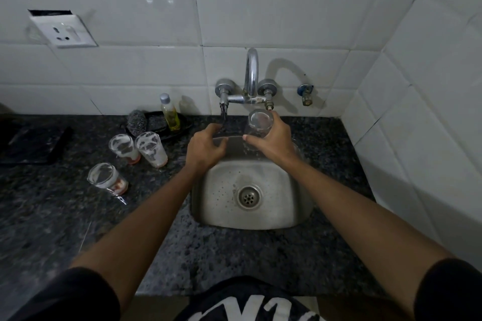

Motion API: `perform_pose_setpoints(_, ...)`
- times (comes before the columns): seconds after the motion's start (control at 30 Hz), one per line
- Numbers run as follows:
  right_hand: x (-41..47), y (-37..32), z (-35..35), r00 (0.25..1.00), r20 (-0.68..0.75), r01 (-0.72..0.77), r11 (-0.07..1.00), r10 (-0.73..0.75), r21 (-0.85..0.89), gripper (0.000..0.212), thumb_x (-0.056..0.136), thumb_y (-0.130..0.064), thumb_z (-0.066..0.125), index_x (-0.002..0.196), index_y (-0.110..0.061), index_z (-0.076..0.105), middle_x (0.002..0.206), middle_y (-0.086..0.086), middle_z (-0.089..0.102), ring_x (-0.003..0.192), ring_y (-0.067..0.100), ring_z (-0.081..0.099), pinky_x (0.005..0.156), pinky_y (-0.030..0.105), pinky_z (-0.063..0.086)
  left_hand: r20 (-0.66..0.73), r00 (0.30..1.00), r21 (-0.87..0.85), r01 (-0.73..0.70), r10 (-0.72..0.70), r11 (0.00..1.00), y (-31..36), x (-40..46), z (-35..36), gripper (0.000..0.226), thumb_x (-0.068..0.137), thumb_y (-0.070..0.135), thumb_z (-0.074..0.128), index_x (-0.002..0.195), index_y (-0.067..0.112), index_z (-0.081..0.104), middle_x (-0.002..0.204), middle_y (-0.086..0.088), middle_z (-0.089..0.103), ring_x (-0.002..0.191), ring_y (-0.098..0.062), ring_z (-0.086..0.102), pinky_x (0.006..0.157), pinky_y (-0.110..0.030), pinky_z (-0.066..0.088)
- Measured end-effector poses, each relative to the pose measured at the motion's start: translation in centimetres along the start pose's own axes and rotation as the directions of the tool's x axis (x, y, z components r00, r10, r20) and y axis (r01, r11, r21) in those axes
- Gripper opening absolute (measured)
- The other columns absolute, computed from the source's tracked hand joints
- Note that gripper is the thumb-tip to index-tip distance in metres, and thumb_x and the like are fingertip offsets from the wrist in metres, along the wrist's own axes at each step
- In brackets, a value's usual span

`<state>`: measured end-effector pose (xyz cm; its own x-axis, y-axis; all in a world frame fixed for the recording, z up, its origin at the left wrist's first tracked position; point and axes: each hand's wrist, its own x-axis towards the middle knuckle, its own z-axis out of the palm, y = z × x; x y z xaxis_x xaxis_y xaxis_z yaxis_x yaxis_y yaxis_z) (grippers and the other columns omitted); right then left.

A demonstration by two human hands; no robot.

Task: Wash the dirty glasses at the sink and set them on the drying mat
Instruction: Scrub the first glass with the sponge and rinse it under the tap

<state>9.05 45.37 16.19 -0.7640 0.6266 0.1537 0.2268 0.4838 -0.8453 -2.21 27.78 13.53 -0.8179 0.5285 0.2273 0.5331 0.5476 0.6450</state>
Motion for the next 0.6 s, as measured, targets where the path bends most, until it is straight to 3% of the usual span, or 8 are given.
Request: perform_pose_setpoints(0.6, -1.5, -0.1, 0.3, 0.998, 0.015, 0.057, 0.998, -0.057, -0.006, 0.067, 0.065, -0.038, 0.098, 0.121, -0.021, 0.065, 0.108, -0.006, 0.073, 0.096, 0.011, 0.071, 0.087, 0.032, 0.061, 0.012, 0.999, -0.007, 0.040, -0.040, 0.999, 0.1, -1.7, -0.8, 0.058, 0.086, 0.046, 0.067, 0.136, 0.016, 0.064, 0.125, -0.007, 0.076, 0.113, -0.028, 0.073, 0.093, -0.045, 0.060)
